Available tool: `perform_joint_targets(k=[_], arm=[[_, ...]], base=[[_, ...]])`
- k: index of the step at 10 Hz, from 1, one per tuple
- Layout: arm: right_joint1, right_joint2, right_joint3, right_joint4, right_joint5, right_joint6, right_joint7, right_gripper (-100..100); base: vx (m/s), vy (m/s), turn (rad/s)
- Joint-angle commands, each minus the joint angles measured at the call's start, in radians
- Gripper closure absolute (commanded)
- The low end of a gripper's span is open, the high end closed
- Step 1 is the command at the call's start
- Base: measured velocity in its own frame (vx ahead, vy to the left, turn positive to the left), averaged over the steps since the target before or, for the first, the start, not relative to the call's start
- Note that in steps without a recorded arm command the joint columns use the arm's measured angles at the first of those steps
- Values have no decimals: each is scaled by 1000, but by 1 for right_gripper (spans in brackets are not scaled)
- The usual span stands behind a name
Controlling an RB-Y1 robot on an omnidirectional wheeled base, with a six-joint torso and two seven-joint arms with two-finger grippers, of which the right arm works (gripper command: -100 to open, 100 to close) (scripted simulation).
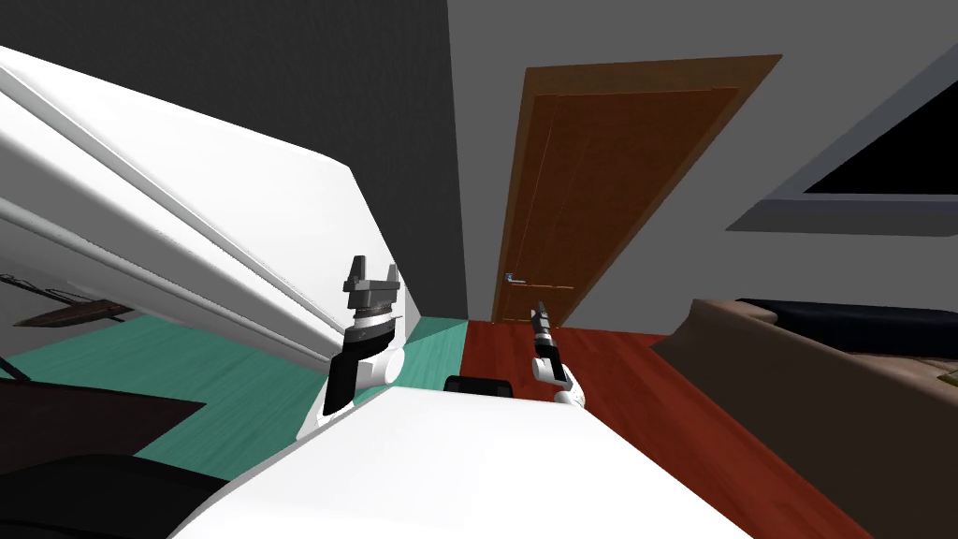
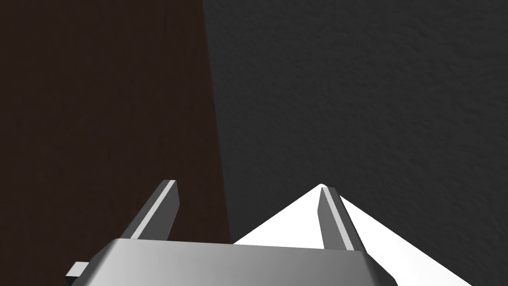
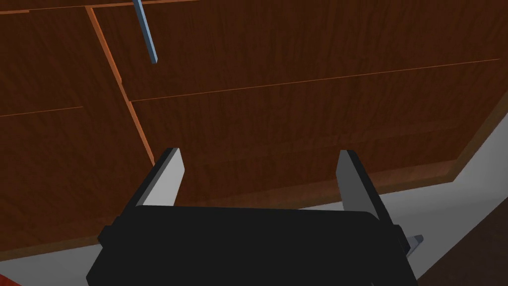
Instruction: Pull the door open
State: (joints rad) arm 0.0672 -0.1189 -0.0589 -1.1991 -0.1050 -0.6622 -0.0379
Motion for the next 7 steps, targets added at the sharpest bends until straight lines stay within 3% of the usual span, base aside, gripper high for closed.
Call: perform_joint_targets(k=[1,2,7], arm=[[-21,-5,-7,50,-9,-12,4,-100],[-21,-5,-7,56,-9,-12,4,-100],[-77,-14,-25,213,-33,-53,15,-100]], base=[[94,-29,156],[67,-21,28],[84,-25,117]])
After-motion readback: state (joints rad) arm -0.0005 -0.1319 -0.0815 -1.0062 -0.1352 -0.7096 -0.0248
